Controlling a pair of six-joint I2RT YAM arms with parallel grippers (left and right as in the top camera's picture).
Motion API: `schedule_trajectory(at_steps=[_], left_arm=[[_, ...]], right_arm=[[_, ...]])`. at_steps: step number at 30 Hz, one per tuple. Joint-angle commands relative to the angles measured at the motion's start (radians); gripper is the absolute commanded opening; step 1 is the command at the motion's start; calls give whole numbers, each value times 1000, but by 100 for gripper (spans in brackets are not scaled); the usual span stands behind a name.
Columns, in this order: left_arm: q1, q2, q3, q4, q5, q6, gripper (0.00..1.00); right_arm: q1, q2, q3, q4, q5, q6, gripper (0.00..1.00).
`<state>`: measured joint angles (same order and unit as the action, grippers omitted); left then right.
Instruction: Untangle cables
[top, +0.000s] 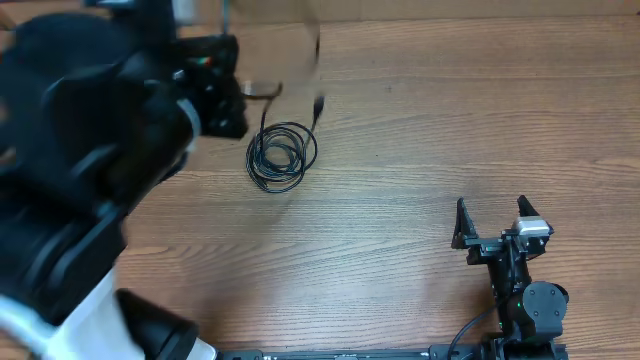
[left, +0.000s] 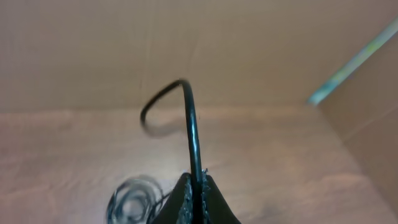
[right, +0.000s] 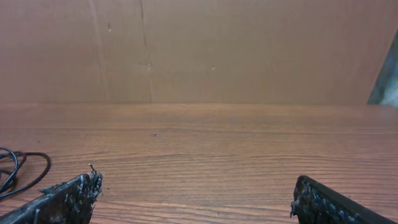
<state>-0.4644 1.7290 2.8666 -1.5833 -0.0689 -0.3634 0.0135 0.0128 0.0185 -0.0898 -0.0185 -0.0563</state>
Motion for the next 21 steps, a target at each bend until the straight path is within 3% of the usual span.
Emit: schedule_trajectory(at_steps=[1, 8, 21], left_arm=[[-1, 90, -20, -23, 46, 19, 4], [-1, 154, -21, -106, 145, 21, 4], [-22, 155, -104, -106, 432, 31, 4]], right_arm=[[0, -10, -10, 6, 6, -4, 100], [0, -10, -10, 6, 6, -4, 100], [0, -10, -10, 6, 6, -4, 100]])
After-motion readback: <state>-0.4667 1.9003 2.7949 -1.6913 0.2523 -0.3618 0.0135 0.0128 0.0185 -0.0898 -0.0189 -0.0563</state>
